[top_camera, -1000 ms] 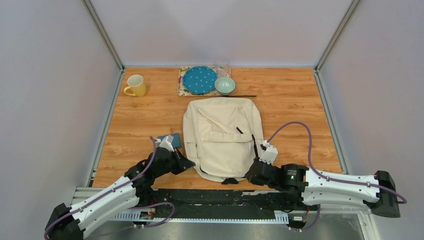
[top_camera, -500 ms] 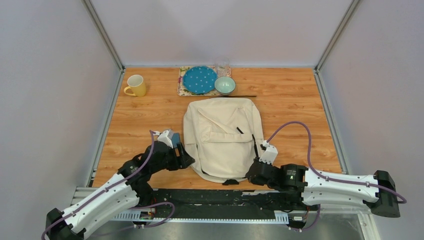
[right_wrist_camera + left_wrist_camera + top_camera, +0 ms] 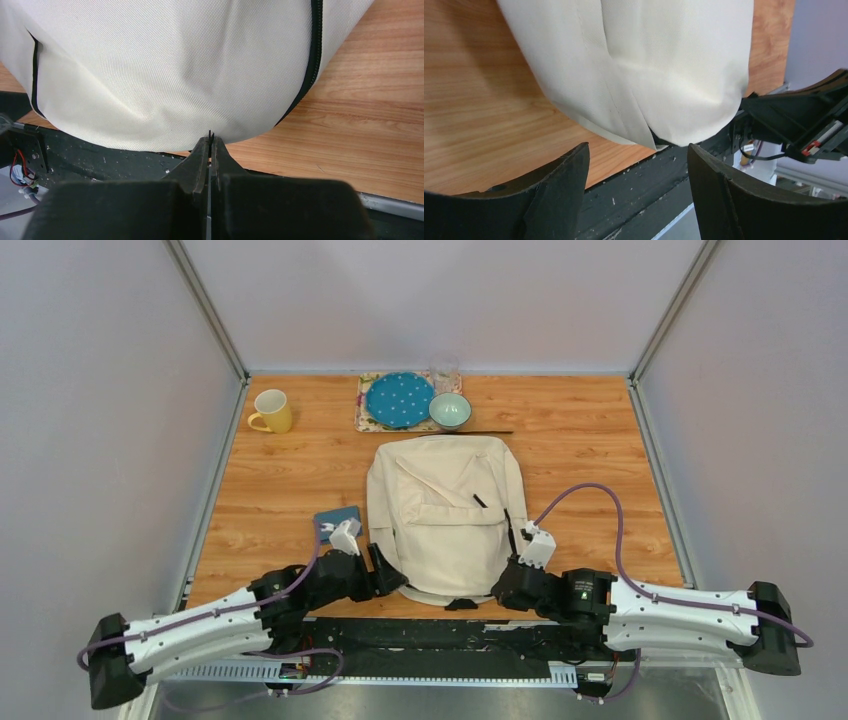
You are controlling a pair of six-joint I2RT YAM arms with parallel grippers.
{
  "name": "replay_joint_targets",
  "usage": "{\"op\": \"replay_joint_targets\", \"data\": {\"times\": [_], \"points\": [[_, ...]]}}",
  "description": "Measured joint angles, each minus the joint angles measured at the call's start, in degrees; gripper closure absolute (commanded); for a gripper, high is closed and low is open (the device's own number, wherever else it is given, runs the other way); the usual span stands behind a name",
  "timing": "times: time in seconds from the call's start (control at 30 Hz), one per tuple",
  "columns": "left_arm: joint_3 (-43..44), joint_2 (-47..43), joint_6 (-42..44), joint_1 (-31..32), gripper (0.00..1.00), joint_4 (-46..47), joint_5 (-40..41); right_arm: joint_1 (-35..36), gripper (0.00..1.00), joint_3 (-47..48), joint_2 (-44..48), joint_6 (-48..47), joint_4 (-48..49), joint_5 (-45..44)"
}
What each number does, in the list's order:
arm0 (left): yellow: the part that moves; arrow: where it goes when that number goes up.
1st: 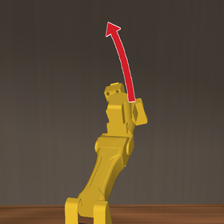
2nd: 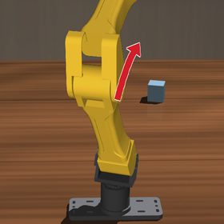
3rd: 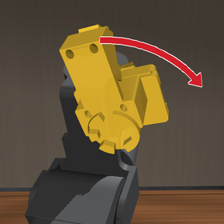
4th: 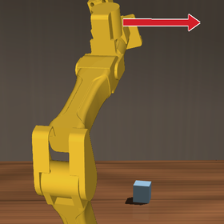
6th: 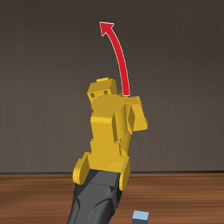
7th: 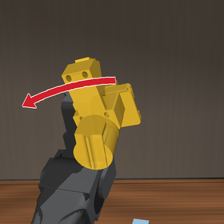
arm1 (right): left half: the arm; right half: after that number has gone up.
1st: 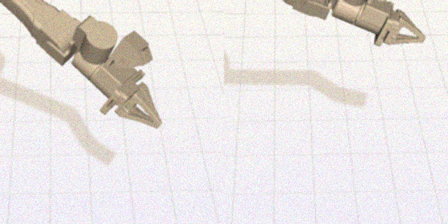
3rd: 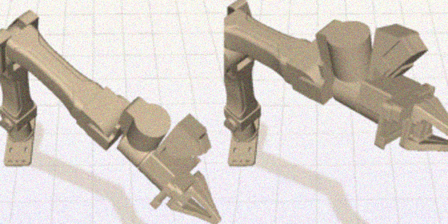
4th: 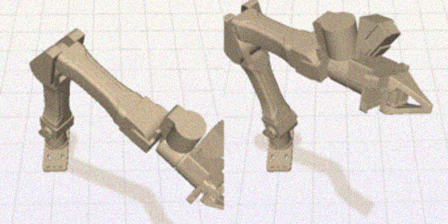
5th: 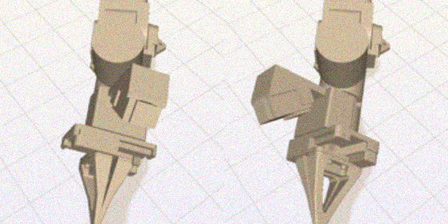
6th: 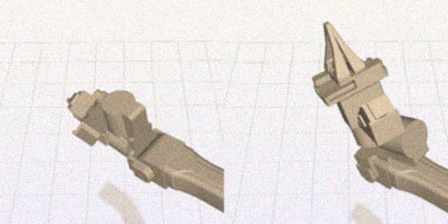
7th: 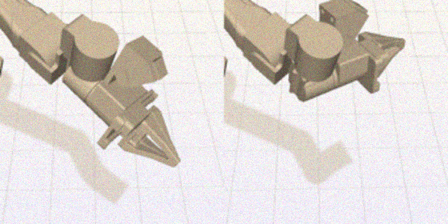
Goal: Pack the student bag
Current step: Zip the student bag at the center of the board.
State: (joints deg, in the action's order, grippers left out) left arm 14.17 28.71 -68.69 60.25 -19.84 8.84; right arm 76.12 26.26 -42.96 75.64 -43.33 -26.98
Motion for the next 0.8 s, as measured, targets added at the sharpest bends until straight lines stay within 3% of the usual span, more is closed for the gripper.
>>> {"op": "replay_joint_targets", "data": {"times": [0.2,0.43,0.47,0.5,0.63,0.8], "points": [[-1.3,8.3,-6.1,10.2,0.2,9.0,7.8,0.0,1.0,-0.1,0.3,0.2,0.1,0.0],[-3.9,15.1,-11.0,10.9,0.2,20.7,11.6,0.0,1.0,-0.1,0.2,0.2,0.8,0.0],[-4.0,16.0,-11.2,10.9,0.25,21.8,11.7,0.0,1.0,-0.1,0.0,0.2,0.9,0.0],[-4.0,16.9,-11.6,10.9,0.44,23.1,12.0,0.0,1.0,-0.1,-0.2,0.2,1.0,0.0],[-4.5,17.9,-12.1,10.9,0.96,26.1,14.1,0.0,1.0,-0.4,-0.6,0.2,1.6,0.0],[-6.3,12.3,-13.2,10.9,1.0,24.1,15.9,-0.1,1.0,-1.8,0.1,1.2,2.6,-0.1]]}}
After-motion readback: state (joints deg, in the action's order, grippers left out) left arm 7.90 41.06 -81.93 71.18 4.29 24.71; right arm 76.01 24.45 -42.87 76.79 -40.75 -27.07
